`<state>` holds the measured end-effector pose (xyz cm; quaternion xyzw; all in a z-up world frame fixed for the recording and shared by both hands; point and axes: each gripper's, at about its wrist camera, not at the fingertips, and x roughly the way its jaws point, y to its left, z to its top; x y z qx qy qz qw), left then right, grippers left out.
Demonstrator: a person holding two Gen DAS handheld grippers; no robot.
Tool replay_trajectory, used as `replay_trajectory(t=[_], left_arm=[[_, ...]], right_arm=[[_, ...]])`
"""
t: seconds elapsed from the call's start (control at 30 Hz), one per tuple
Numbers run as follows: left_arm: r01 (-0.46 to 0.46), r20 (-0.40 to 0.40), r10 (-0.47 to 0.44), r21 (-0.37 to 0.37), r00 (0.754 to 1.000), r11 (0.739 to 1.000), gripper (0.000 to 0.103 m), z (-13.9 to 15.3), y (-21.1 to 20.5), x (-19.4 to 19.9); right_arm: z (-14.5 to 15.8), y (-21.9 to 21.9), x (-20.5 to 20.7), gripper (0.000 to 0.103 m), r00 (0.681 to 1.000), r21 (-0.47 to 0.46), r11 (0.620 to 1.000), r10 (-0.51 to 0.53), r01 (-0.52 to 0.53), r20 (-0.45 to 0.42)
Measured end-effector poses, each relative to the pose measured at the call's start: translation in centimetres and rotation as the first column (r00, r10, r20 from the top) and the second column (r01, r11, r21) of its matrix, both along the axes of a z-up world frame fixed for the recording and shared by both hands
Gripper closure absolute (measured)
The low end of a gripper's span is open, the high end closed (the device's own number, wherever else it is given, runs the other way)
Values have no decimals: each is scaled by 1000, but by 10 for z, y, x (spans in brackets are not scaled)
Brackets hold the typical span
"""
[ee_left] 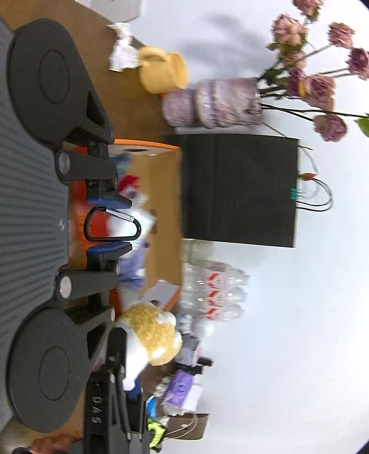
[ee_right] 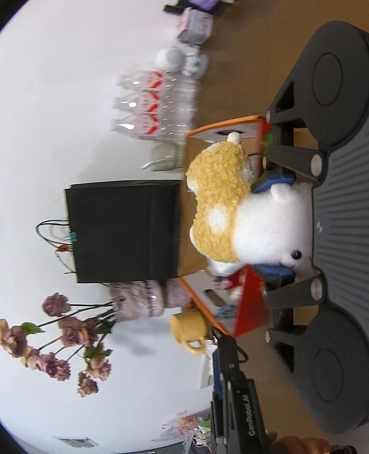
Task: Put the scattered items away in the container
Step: 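Carry the hamster and carabiner into the box and open both tools, then withdraw both tools from the box toward the green tissue pack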
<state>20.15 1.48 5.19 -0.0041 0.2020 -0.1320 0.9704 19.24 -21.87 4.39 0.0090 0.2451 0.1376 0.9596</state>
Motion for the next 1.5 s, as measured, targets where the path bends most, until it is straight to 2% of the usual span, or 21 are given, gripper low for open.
replay_trajectory(t=[0.17, 0.33, 0.53, 0.77, 0.8, 0.83, 0.87, 0.9, 0.93, 0.97, 1.5], left_arm=[[-19, 23, 20, -33, 1000, 999, 77, 5, -7, 39], [-40, 33, 42, -60, 999, 997, 77, -4, -9, 78], [-57, -12, 56, -49, 998, 997, 77, -28, -8, 120], [-69, -56, 67, -39, 996, 997, 76, -45, -4, 143], [-76, -64, 73, -48, 995, 996, 73, -46, -2, 145], [-83, -74, 79, -58, 994, 995, 51, -47, 0, 147], [-98, -87, 92, -64, 992, 993, 15, -47, 2, 149], [-127, -97, 120, -65, 988, 990, 1, -47, 3, 149], [-156, -94, 150, -58, 984, 986, 0, -47, 4, 148], [-167, -88, 162, -46, 983, 985, 0, -46, 4, 148], [-166, -92, 164, -17, 982, 986, 0, -45, 0, 145]], right_arm=[[8, 4, 40, 54, 1000, 4, 1000, -2, 2, 23], [2, 8, 84, 54, 1000, -3, 1000, -8, 8, 28], [-15, 9, 131, 54, 1000, -13, 1000, -13, 13, 3], [-38, 11, 162, 53, 999, -29, 999, -17, 16, -45], [-39, 11, 163, 53, 999, -33, 999, -20, 19, -49], [-41, 11, 164, 50, 998, -37, 999, -24, 22, -53], [-42, 11, 164, 41, 998, -44, 999, -27, 24, -56], [-42, 12, 164, 30, 998, -57, 998, -29, 26, -58], [-42, 12, 165, 3, 998, -67, 997, -38, 34, -58], [-42, 11, 164, 0, 998, -71, 996, -48, 45, -48], [-40, 3, 163, 0, 996, -37, 998, -61, 59, -70]])
